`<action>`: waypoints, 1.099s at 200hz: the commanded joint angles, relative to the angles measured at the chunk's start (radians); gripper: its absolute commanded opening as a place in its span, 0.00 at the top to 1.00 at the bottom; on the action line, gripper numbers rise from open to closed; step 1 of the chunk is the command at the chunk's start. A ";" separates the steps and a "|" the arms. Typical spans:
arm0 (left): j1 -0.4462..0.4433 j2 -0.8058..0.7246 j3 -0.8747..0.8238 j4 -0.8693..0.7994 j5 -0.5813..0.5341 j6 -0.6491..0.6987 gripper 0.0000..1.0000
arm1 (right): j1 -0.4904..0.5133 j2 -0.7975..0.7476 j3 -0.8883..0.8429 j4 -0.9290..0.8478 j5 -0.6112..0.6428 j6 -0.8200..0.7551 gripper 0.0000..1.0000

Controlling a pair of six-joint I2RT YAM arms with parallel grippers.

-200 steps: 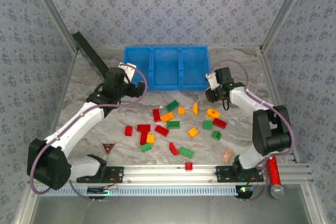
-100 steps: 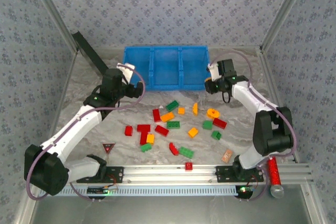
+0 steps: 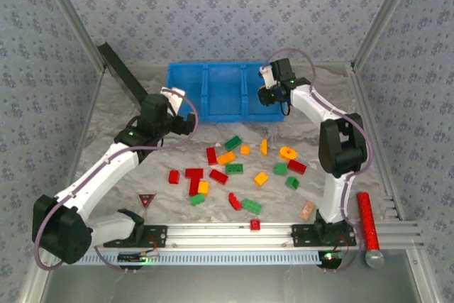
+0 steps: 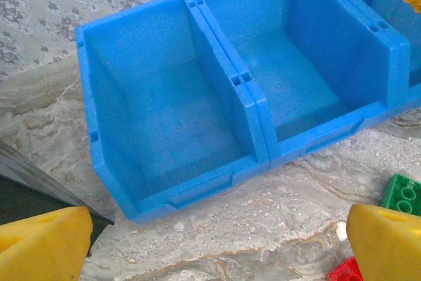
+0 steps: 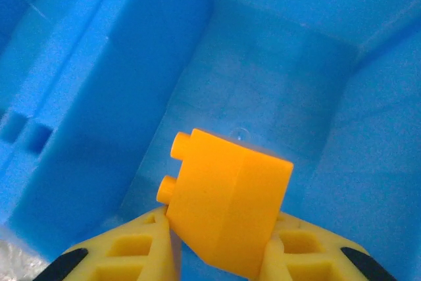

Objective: Sort the legos into containers by color
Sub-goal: Place the lego in the container.

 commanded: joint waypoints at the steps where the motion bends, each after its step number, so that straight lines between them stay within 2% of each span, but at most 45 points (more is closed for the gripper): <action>1: -0.012 -0.008 0.038 -0.026 -0.002 -0.011 0.01 | 0.016 0.079 0.093 -0.085 0.043 -0.011 0.72; 61: -0.035 -0.012 0.044 -0.056 -0.005 -0.021 0.01 | 0.037 0.251 0.271 -0.222 0.097 0.025 0.70; 105: -0.044 -0.019 0.043 -0.079 -0.016 -0.029 0.01 | 0.037 0.304 0.302 -0.272 0.096 0.072 0.66; 161: -0.066 -0.019 0.034 -0.111 0.009 -0.069 0.01 | 0.036 0.298 0.298 -0.294 0.078 0.083 0.55; 193: -0.097 0.012 0.021 -0.143 0.036 -0.026 0.01 | 0.037 0.262 0.296 -0.297 0.066 0.085 0.50; 220: -0.149 0.100 0.042 -0.130 0.070 0.016 0.01 | 0.039 0.213 0.289 -0.303 0.054 0.088 0.48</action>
